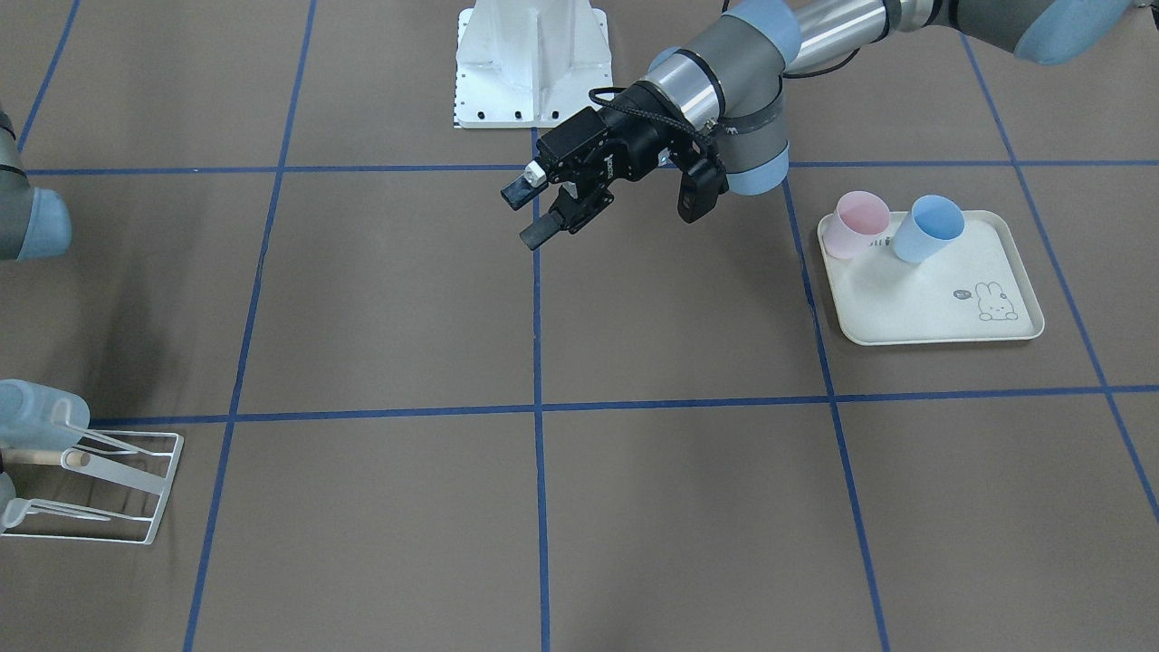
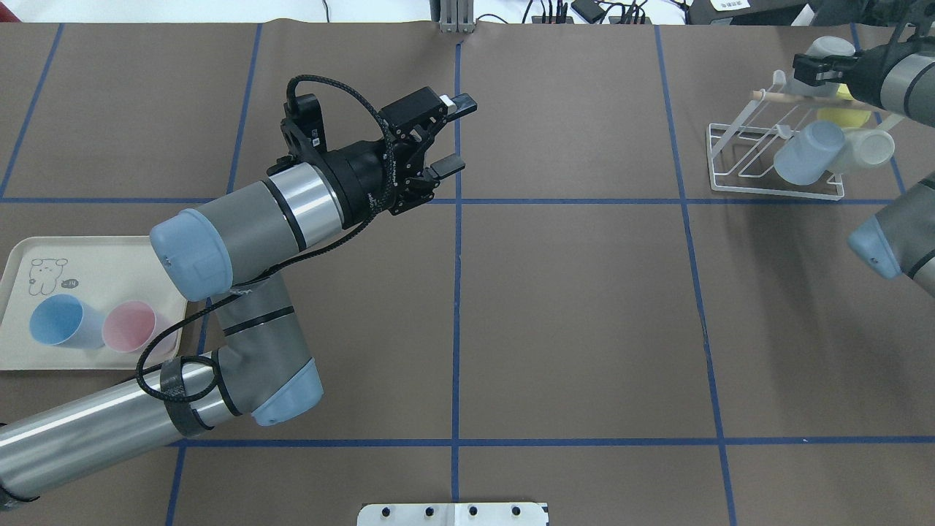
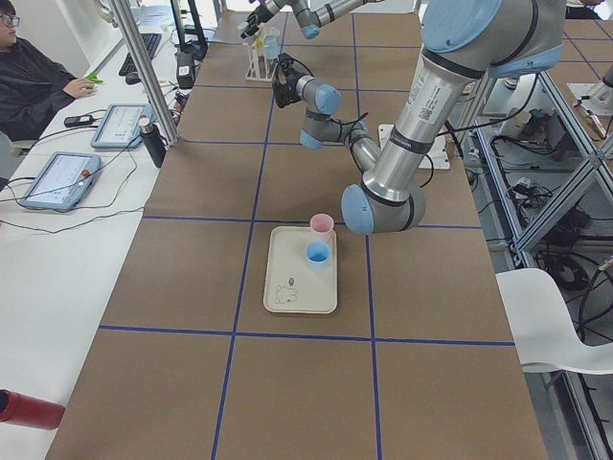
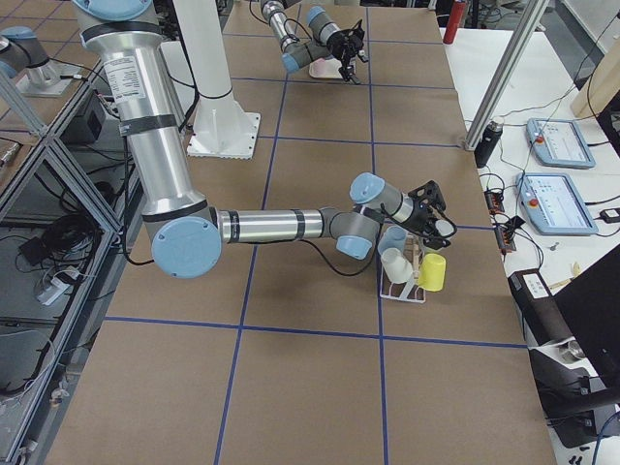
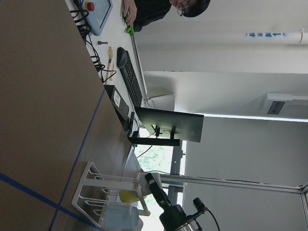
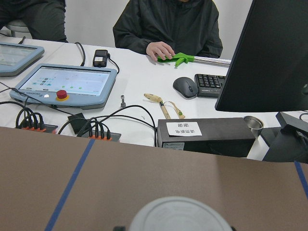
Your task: Transfer IKEA cup to right arm and place on rack
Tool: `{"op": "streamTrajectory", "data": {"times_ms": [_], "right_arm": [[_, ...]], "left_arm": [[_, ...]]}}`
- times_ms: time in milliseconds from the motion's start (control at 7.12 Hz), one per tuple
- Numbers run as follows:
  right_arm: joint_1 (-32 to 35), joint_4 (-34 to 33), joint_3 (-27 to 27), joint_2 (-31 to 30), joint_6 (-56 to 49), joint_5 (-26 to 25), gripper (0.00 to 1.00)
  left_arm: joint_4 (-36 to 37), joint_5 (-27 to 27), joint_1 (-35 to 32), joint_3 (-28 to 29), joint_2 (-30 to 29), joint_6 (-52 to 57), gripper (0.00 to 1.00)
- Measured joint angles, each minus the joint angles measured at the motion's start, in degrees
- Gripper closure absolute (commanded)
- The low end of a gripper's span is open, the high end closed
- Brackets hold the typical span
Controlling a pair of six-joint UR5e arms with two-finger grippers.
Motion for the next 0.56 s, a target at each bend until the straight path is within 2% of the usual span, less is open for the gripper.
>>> {"op": "streamTrajectory", "data": {"times_ms": [562], "right_arm": [[0.0,0.0,0.3,-1.2,-1.5,-0.5,1.0]], "left_arm": [[0.0,0.0,0.2,-0.1,-0.1,-0.1,0.0]]}}
